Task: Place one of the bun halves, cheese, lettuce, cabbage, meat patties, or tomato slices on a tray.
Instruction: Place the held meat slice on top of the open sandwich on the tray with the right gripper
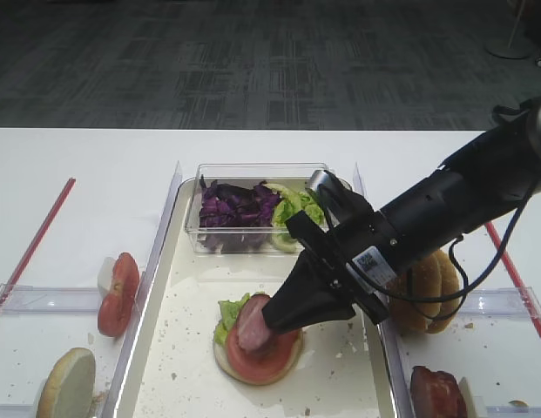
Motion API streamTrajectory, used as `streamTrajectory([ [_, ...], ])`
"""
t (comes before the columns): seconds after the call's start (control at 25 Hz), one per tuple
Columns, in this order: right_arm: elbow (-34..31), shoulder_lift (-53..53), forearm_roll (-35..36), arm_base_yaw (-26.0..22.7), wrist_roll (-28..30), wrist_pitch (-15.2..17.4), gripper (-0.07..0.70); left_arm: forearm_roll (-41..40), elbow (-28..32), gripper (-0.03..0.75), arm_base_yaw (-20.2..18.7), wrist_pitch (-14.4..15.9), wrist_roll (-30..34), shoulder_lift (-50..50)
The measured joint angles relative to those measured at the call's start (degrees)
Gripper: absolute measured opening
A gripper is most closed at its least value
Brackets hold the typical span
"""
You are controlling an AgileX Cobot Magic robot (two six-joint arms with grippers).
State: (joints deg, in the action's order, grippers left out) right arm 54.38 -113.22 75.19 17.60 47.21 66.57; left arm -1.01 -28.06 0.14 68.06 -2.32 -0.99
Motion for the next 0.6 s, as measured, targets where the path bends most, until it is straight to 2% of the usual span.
streamTrajectory([
  [0.6,0.0,0.0,-0.7,0.0,-0.4,-0.1,0.115,0.0,0.0,0.613,0.0,0.0,0.0,0.0],
])
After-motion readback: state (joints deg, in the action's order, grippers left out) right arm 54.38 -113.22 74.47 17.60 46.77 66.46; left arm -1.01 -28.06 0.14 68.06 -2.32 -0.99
